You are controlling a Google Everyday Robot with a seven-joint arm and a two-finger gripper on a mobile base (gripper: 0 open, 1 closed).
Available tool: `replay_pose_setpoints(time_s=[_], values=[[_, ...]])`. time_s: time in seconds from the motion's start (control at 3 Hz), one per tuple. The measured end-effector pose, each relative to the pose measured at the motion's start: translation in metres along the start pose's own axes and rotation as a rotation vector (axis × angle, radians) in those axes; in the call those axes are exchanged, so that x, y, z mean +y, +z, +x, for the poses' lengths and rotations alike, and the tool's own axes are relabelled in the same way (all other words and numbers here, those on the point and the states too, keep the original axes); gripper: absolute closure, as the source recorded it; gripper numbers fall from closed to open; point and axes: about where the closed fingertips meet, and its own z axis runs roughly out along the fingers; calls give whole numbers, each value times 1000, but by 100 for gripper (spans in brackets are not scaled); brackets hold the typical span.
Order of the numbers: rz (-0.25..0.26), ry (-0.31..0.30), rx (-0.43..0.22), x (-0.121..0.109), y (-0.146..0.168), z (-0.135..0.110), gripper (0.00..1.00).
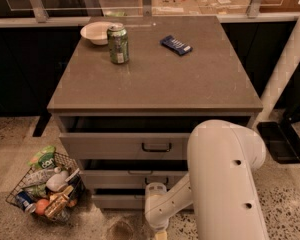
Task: Open bottom drawer
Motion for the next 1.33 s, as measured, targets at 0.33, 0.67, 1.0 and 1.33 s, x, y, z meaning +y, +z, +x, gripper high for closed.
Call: replay_pose_setpoints(time_s=[0.33, 0.67, 1.0, 1.33], values=[[20, 18, -4, -3, 2, 3, 0], [17, 32, -8, -8, 9, 3, 0], [-6, 46, -25, -11, 20, 1, 0], [-43, 52, -50, -12, 33, -4, 0]])
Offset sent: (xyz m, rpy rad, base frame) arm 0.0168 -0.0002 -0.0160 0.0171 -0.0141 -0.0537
